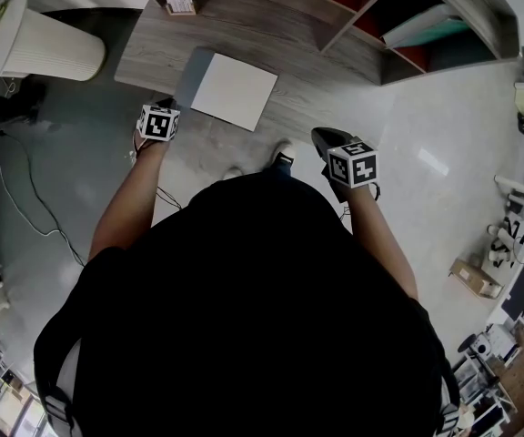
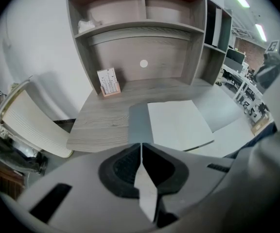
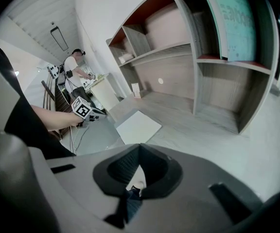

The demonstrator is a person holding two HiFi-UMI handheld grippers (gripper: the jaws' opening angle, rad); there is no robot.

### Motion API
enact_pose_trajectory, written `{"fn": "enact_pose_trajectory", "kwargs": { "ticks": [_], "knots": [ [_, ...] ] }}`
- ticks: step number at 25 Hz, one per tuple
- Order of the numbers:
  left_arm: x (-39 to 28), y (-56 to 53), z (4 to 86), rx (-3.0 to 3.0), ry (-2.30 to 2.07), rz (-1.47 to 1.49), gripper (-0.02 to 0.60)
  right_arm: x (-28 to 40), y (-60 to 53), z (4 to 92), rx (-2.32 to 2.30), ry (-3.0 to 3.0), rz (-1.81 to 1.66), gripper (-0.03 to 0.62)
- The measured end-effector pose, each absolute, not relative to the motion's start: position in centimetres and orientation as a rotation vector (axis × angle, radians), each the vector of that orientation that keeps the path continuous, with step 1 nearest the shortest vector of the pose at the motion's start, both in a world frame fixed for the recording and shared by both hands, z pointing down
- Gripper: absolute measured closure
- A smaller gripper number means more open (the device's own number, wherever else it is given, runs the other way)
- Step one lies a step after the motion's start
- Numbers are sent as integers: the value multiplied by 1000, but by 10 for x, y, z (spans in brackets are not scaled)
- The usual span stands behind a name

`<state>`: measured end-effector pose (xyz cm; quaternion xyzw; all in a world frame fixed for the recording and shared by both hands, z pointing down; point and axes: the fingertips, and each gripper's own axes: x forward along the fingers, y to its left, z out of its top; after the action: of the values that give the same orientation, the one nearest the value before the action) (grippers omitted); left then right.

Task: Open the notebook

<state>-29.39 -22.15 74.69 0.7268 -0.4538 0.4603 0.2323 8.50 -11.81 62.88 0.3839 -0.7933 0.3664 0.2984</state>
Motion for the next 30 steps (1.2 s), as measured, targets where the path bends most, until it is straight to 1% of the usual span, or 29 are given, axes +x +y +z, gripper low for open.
{"fn": "enact_pose_trajectory", "kwargs": {
  "ticks": [20,30],
  "knots": [
    [-297,-199,736,2007,-1237,1210,565,77,-101,620,1034,-2122,942,594],
    [-288,-191,727,2052,-1210,1167,565,83,-87,613,1086,-2112,927,594]
  ]
}}
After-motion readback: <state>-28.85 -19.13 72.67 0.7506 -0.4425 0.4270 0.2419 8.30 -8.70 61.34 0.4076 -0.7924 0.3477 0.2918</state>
